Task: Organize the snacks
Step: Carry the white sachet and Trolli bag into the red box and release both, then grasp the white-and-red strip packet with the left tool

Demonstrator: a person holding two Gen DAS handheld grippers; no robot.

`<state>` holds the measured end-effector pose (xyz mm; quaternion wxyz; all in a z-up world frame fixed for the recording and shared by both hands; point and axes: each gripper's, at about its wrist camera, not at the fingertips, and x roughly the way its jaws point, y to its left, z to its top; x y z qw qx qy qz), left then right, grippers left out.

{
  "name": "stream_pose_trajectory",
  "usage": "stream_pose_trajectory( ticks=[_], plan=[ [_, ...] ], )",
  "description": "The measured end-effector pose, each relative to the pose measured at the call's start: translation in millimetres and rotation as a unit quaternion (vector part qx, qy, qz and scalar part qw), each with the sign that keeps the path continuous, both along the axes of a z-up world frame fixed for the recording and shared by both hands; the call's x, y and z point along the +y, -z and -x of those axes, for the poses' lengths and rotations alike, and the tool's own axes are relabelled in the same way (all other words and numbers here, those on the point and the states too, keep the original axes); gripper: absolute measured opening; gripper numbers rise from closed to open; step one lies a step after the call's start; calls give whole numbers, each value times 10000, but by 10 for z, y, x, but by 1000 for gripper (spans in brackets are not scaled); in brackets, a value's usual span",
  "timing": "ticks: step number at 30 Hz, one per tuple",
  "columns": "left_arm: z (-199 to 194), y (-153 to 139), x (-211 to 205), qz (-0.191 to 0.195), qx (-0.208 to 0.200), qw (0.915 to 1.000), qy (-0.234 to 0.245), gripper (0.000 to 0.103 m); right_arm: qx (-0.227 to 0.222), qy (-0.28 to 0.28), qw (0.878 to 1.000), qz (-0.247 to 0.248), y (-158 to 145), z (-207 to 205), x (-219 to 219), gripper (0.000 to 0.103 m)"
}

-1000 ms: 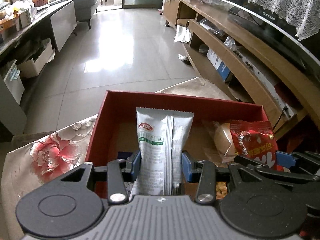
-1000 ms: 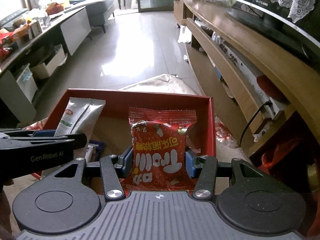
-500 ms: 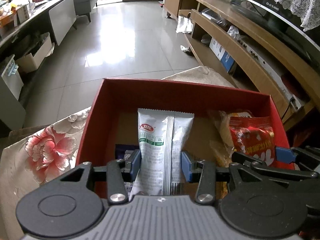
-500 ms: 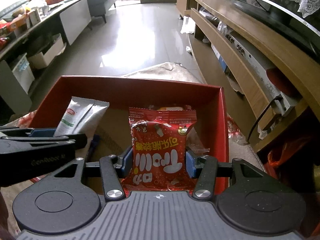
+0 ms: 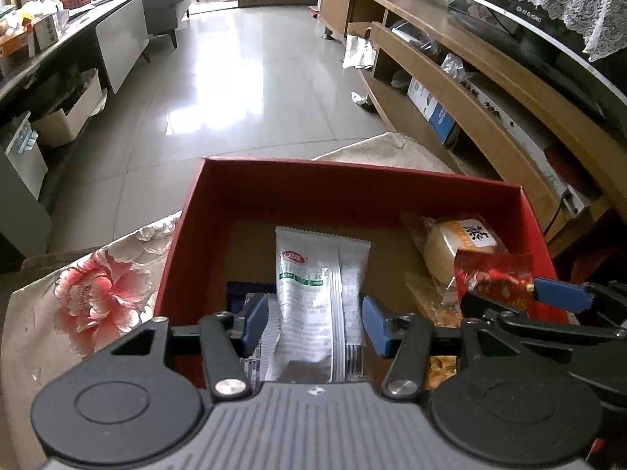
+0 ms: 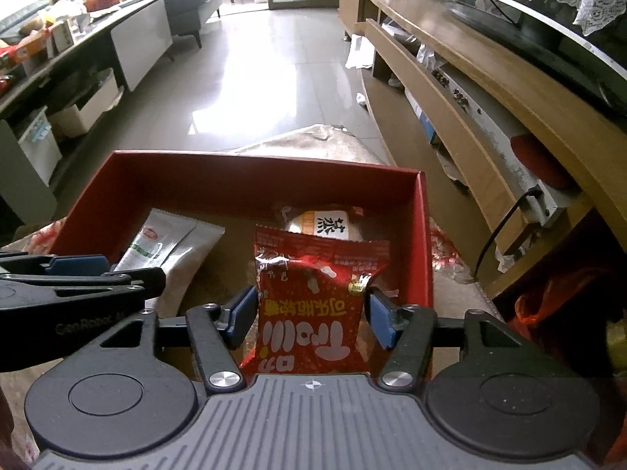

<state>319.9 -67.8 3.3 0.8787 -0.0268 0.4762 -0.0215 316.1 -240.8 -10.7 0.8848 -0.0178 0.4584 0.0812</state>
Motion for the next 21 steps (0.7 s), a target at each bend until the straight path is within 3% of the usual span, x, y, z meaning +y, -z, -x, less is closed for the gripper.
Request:
stream_pose_trajectory(
  ticks=[21],
  plan=[
    [390,-238,168,-74,-146,9998,108,66,-391,70,9992,-26,-273,258,-23,74]
  ],
)
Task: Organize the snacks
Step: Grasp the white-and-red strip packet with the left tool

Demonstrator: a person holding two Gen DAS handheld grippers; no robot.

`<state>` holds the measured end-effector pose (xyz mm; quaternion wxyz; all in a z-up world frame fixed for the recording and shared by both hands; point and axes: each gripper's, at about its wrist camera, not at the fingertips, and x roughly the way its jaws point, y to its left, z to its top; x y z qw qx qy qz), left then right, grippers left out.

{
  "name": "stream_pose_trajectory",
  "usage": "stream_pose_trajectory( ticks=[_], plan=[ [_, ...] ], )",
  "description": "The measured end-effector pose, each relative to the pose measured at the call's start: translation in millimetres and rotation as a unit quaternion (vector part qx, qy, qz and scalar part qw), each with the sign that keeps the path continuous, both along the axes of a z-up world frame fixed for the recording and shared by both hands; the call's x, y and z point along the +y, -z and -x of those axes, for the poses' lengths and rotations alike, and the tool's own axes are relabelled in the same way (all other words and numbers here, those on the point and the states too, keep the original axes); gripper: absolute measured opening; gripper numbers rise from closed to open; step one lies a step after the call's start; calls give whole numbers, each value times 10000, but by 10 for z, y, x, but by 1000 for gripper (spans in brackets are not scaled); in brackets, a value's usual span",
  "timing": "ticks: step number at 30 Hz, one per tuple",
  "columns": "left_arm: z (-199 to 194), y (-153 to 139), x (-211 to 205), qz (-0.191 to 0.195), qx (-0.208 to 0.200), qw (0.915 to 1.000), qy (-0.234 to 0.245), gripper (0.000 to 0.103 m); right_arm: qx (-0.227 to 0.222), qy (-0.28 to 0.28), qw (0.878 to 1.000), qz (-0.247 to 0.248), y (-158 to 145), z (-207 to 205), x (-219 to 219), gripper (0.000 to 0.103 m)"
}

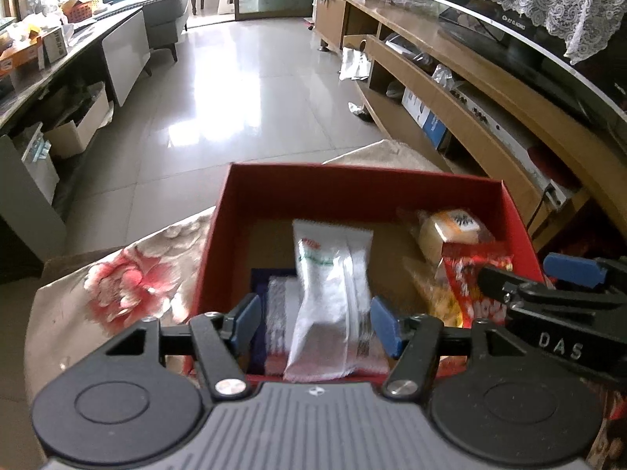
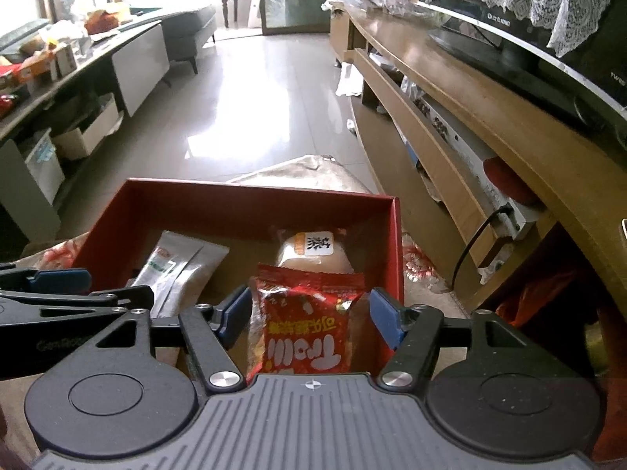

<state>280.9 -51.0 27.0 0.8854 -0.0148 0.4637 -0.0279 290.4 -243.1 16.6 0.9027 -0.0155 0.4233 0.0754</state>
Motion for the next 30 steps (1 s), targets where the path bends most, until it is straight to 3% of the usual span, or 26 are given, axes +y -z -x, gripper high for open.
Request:
stream_pose_trajectory(
  ticks=[12,21,25,30],
  plan=[
    [558,98,447,63,385,9992,-128,70,97,-365,9993,5,-54,344,250,74],
    [954,383,734,87,892,9958,-206,73,411,-731,9965,-40,-4,634,487,75],
    [1025,560,775,34,1085,9939,-171,74,496,-869,9950,-60,19,760,512,77],
    [996,694,810,339,1261,9912,-202,76,667,-839,9942,10,99,810,460,77]
  ],
)
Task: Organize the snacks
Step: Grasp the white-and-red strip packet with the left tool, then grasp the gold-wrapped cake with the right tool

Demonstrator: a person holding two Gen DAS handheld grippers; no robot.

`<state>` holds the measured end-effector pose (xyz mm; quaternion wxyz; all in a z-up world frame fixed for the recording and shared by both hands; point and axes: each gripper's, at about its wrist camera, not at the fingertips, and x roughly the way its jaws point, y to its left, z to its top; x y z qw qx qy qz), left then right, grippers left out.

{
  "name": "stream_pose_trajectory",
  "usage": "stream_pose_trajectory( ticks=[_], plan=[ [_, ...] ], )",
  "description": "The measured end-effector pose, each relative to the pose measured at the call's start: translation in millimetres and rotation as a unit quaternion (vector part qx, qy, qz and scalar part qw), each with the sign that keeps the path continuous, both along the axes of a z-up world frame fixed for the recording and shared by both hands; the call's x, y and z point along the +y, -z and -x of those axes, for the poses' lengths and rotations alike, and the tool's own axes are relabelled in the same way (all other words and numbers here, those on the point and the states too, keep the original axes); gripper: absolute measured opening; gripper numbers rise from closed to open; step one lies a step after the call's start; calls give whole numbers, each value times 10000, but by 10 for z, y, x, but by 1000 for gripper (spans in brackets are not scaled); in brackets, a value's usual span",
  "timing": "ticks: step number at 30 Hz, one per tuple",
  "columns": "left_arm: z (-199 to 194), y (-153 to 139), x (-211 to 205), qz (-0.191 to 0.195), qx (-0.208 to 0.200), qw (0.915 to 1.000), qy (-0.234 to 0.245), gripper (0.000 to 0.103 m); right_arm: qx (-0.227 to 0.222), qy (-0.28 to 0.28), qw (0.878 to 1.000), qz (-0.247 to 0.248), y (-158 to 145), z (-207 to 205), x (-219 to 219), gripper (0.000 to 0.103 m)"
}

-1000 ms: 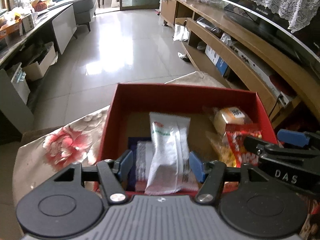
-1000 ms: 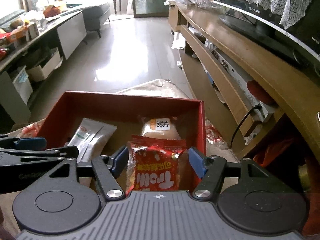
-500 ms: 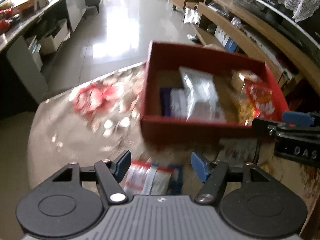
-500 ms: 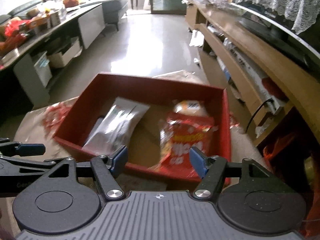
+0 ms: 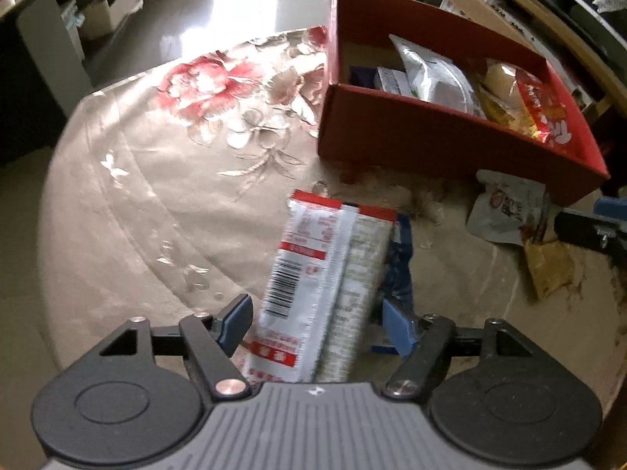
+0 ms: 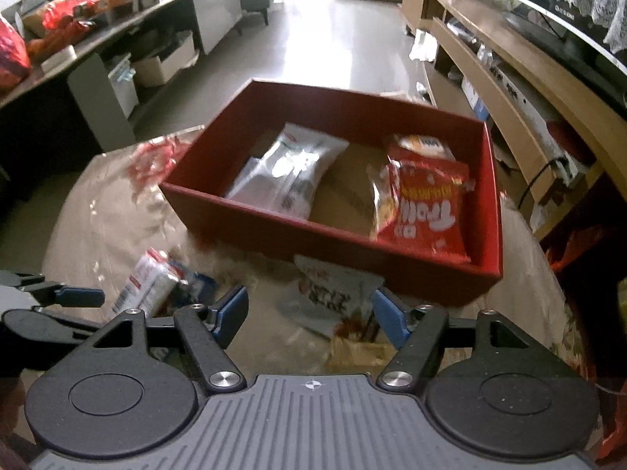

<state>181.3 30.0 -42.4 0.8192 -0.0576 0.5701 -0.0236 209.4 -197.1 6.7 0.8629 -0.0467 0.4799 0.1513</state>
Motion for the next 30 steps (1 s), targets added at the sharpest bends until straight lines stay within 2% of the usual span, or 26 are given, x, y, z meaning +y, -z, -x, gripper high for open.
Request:
stream_pose_trajectory(
  ticks=[2,5,9,13,18,25,30],
  plan=[
    [9,16,-19,25,20,10000,32,73,58,26,10000,-3,30,2,-58,77],
    [51,-11,-114,-21,-22,9998,220,59,188,82,9998,49,107,-2,-193,77],
    [116,-55,-216,-116,-100,9993,337,54,410,307,9985,180,265,-59,-428,77],
    [164,-146,-244,-12,-223,9990,396,53,631,434,9967,278,427,-156,-593,77],
    [170,-207,-277,60,-283,9986,441,53,733,454,9962,115,559,-311,-623,77],
    [165,-226,-339,170,-276,9979,553,53,817,-101,9965,-129,630,-311,-403,77],
    [183,-282,-317,259,-336,9975,573,53,1237,-494,9910,-124,652,-44,-374,78]
  ],
)
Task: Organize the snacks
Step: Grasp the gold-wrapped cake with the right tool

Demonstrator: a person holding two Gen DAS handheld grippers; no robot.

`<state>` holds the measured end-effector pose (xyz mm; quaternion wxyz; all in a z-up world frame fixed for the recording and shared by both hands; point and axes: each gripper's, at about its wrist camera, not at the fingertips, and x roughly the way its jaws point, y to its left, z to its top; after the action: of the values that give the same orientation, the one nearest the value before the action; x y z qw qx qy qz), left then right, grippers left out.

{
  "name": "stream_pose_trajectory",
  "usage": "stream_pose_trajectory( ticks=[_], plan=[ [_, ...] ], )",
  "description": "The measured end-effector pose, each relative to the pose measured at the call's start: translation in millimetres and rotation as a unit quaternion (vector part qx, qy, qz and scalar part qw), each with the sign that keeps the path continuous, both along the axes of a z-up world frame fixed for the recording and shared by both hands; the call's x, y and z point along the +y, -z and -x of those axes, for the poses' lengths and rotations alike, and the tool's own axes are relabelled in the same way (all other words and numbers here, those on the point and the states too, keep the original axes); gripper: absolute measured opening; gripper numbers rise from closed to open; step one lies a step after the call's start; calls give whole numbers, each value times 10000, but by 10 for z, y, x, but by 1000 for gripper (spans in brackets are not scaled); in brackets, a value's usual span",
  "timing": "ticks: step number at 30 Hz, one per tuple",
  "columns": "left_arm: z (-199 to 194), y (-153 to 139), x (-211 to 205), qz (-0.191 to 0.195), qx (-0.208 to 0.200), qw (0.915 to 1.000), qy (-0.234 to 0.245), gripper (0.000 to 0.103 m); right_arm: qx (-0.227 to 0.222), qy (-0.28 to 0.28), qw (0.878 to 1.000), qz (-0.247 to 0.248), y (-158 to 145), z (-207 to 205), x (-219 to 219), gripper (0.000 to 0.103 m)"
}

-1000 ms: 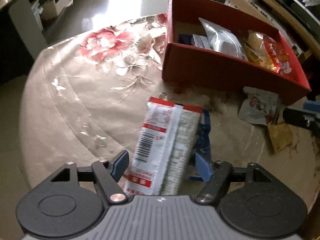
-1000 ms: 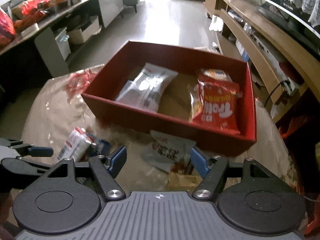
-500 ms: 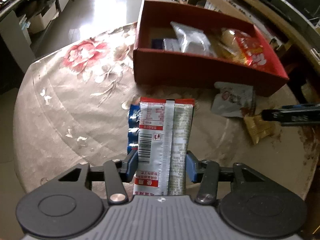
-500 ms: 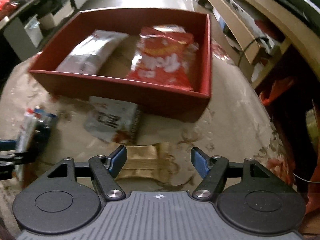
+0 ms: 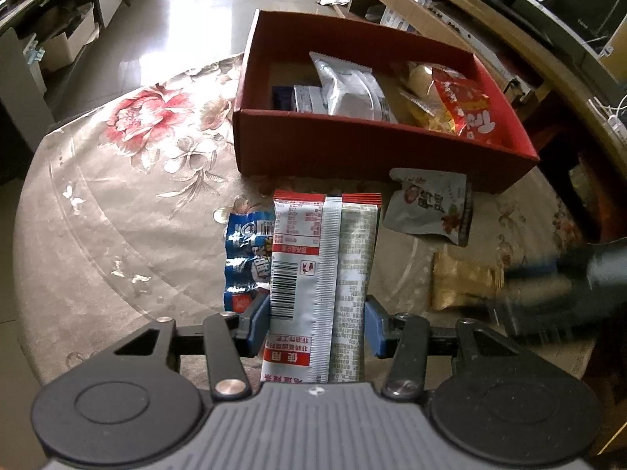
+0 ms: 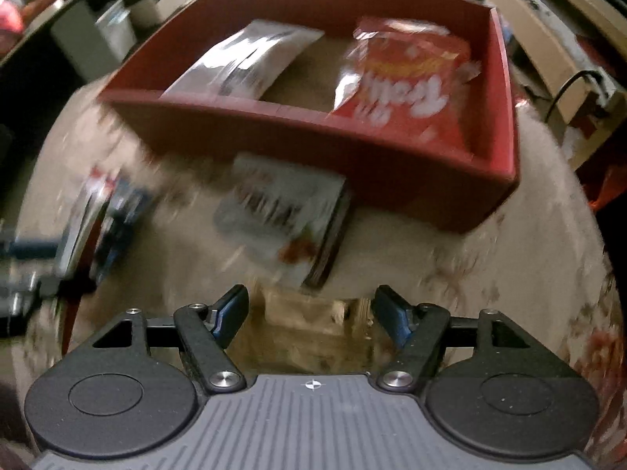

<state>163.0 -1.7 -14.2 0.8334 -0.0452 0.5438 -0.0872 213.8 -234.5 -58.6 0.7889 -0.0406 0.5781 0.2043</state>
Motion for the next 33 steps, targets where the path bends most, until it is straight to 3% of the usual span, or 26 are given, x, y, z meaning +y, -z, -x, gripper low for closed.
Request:
stream_pose_trajectory(
  ticks=[4,7,12,16,18,20,22,25,30,33],
  plan=[
    [20,-35,20,48,-31,10000,14,53,390,-71,9990,-197,-38,388,-86,78],
    [21,-46,-1,36,-38,10000,22,53,-31,-220,9997,53,-121,521,-55,78],
    [25,5,-44,-25,19,10000,64,53,-502,-669,9957,407,-138,286,187,78],
    [14,93,-26,-92,145,9998,57,53,-380,-914,9929,656,38,142,341,80],
    [22,112,-24,-90,195,9997,78,53,-464,-1006,9908,772,46,172,399,75],
    [43,100,-37,-60,204,9997,148,53,-373,-830,9936,673,12,216,361,59],
    [99,81,-58,-66,186,9996,211,53,-335,-725,9943,706,-4,304,318,52],
    [211,90,-104,-80,213,9992,327,53,-215,-604,9961,613,-21,439,241,50],
    [361,197,-181,-246,357,9984,376,53,-300,-481,9953,781,12,570,269,54],
    [405,252,-184,-356,391,9982,300,60,-466,-429,9943,863,16,585,298,73]
  ],
)
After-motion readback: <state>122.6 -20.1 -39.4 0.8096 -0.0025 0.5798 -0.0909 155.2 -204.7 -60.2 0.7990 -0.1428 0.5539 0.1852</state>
